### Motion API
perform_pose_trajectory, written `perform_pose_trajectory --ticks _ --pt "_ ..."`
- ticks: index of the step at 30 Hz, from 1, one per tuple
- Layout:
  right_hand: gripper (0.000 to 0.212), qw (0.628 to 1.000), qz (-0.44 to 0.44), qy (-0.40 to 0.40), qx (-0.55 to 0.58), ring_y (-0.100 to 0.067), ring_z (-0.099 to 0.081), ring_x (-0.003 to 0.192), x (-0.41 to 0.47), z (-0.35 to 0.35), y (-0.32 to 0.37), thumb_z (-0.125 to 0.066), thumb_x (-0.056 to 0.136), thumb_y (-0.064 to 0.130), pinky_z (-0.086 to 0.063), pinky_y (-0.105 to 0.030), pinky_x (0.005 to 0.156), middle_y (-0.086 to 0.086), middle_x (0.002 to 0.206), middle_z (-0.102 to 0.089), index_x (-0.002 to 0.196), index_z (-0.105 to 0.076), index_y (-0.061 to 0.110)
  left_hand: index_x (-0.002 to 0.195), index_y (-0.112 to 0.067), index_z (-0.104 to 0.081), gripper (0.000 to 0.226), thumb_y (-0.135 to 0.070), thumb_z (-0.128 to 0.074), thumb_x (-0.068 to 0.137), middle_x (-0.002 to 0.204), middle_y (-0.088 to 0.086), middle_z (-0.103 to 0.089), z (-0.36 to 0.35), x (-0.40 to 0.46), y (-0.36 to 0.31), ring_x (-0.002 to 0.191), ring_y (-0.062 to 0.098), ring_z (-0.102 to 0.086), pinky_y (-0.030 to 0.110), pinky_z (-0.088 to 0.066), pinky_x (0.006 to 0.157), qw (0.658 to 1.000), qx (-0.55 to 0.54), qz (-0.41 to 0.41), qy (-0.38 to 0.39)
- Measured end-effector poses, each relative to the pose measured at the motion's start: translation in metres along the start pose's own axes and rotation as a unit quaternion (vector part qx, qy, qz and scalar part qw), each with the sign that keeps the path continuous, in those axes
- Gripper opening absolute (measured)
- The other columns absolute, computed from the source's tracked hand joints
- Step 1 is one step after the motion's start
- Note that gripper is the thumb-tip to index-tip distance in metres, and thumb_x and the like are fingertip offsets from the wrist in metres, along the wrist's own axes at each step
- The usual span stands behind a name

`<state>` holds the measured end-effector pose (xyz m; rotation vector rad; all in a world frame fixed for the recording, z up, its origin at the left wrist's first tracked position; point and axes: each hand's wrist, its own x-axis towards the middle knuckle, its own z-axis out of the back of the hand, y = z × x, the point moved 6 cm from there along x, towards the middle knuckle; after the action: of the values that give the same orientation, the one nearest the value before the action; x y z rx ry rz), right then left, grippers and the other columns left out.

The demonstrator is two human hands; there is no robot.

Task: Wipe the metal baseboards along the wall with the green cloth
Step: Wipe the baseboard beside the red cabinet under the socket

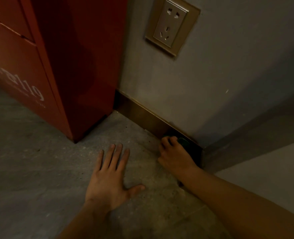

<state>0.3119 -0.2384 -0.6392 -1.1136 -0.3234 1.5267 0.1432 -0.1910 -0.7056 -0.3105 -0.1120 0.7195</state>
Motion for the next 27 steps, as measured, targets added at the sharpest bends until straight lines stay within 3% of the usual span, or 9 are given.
perform_pose_trajectory --ticks 7,11,14,17,20,24,27 --pt "0.020 0.992 -0.033 0.010 0.124 -0.039 -0.044 0.104 -0.004 0.005 0.000 -0.063 0.089 0.018 -0.041 -0.050 0.083 -0.016 0.108 -0.056 0.106 -0.068 0.009 0.160 -0.024 -0.003 0.117 -0.100 -0.023 0.073 0.169 0.005 0.002 0.001 -0.001 0.000 0.154 0.023 0.014 0.057 -0.003 0.124 1.000 -0.009 -0.001 -0.005" --pt "0.028 0.985 -0.026 -0.062 0.157 -0.043 -0.042 0.116 -0.001 0.024 -0.004 -0.070 0.082 0.015 -0.041 -0.051 0.091 -0.019 0.124 -0.053 0.109 -0.068 0.007 0.160 -0.023 -0.005 0.117 -0.100 -0.024 0.073 0.169 0.006 -0.001 0.000 0.000 -0.002 0.154 0.024 0.011 0.058 -0.006 0.123 1.000 -0.009 0.001 -0.003" --pt "0.017 0.976 -0.026 -0.167 0.134 -0.035 -0.057 0.104 0.014 0.053 -0.006 -0.063 0.085 0.013 -0.050 -0.044 0.082 -0.011 0.110 -0.064 0.098 -0.073 0.011 0.160 -0.022 -0.008 0.116 -0.098 -0.027 0.074 0.169 0.006 -0.003 0.000 0.001 -0.002 0.155 0.025 0.008 0.059 -0.008 0.123 1.000 -0.012 -0.001 -0.002" --pt "0.024 0.965 -0.030 -0.225 0.128 -0.032 -0.060 0.097 0.033 0.074 -0.008 -0.050 0.088 0.010 -0.050 -0.040 0.077 -0.009 0.103 -0.066 0.094 -0.072 0.012 0.160 -0.020 -0.012 0.116 -0.098 -0.028 0.075 0.169 0.007 -0.006 0.000 0.000 -0.002 0.155 0.025 0.006 0.059 -0.009 0.123 1.000 -0.013 -0.002 -0.002" --pt "0.026 0.969 -0.049 -0.197 0.137 -0.034 -0.054 0.103 0.050 0.077 -0.012 -0.049 0.088 0.011 -0.048 -0.042 0.082 -0.015 0.115 -0.058 0.107 -0.066 0.009 0.159 -0.020 -0.015 0.116 -0.097 -0.030 0.075 0.168 0.008 -0.008 -0.001 0.001 -0.002 0.155 0.026 0.003 0.060 -0.011 0.122 1.000 -0.017 -0.001 -0.005" --pt "0.054 0.970 -0.034 -0.198 0.136 -0.043 -0.042 0.121 0.069 0.074 -0.009 -0.022 0.084 0.004 -0.043 -0.047 0.097 -0.025 0.140 -0.040 0.129 -0.052 0.001 0.159 -0.020 -0.015 0.116 -0.097 -0.031 0.075 0.168 0.008 -0.009 -0.004 0.001 0.000 0.155 0.026 0.003 0.062 -0.013 0.121 1.000 -0.022 0.000 -0.003" --pt "0.039 0.974 -0.038 -0.180 0.132 -0.040 -0.040 0.123 0.082 0.073 -0.006 -0.042 0.093 0.007 -0.041 -0.045 0.099 -0.023 0.140 -0.040 0.131 -0.053 0.002 0.159 -0.019 -0.016 0.115 -0.097 -0.032 0.075 0.168 0.009 -0.011 -0.005 0.003 -0.001 0.155 0.027 0.001 0.062 -0.014 0.120 1.000 -0.020 -0.003 -0.007"
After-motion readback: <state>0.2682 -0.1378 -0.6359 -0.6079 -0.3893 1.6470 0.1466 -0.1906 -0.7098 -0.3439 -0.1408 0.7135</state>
